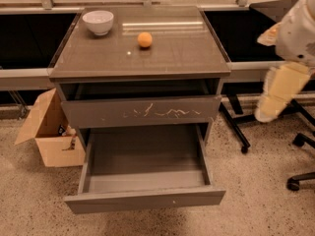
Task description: Place orange into middle drawer
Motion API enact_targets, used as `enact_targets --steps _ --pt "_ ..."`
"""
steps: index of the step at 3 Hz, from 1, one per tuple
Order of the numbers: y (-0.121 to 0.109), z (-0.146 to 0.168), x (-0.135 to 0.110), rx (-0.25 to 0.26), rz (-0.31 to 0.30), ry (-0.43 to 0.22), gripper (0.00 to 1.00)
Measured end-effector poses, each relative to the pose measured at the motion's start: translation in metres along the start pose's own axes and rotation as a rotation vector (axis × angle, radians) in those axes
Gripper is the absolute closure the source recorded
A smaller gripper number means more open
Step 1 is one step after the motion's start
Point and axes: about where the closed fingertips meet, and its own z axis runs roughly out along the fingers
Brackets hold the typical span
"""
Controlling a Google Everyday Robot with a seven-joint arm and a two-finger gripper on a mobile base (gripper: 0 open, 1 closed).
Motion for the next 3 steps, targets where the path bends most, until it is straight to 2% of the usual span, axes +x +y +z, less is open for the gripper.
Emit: enact_targets --steps 2,3 --pt "-0.12 0.065 -0.052 0.09 0.059 -0.269 0.0" --pt "-0.122 0.068 -0.055 0.09 0.058 -0.279 0.0"
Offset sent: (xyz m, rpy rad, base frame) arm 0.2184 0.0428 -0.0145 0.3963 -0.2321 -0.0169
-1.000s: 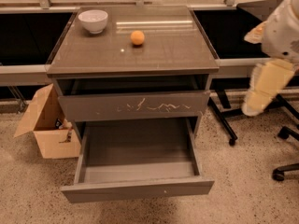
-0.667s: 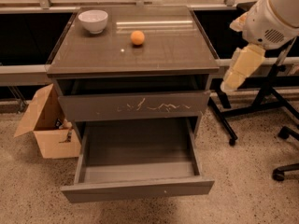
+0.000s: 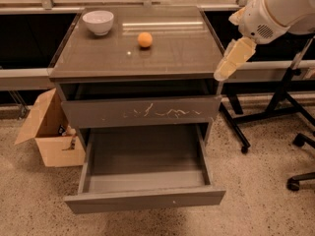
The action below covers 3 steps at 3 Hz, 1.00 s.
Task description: Place orange into middle drawer
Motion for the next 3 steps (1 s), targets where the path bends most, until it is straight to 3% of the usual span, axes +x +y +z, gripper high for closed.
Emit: enact_targets --steps 1,2,3 --pt "-0.028 0.038 -0.022 0.01 0.006 -0.117 0.0" --pt "-0.065 0.092 -0.061 -0.004 0.022 -0.263 0.0" --pt "-0.085 0.121 -0.091 -0.014 0.035 -0.341 0.0"
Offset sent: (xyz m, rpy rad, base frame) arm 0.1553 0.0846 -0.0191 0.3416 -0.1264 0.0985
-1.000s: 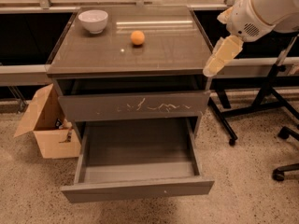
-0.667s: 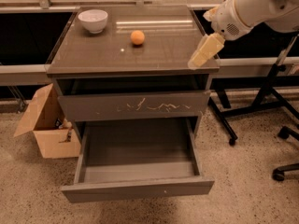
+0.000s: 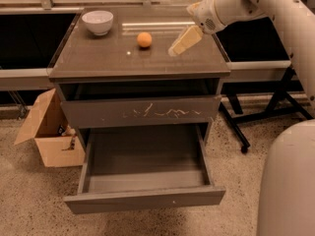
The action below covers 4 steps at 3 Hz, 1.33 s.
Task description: Place orange into middle drawer
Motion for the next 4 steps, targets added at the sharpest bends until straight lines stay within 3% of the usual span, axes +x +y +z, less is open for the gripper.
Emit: enact_targets --steps 1,3,4 --pt "0.0 0.0 0.0 0.0 0.0 0.0 0.0" --pt "-0.033 0.07 -0.001 0.042 0.087 -0.133 0.0" --pt "-0.042 0.101 -0.009 0.044 0.126 -0.151 0.0"
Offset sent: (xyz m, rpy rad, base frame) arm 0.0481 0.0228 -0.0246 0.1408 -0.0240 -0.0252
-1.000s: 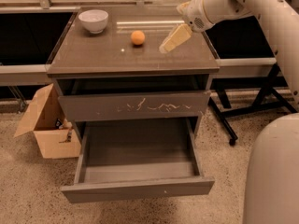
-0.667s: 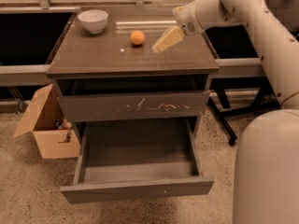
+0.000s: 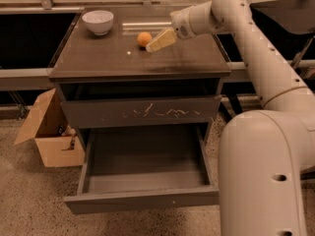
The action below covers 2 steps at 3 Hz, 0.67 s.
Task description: Place orange into middle drawer
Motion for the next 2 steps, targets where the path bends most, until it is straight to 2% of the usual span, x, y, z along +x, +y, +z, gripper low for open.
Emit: enact_targets --steps 2 --pt "-0.003 0.037 0.007 -0.021 0.09 -0.007 0.0"
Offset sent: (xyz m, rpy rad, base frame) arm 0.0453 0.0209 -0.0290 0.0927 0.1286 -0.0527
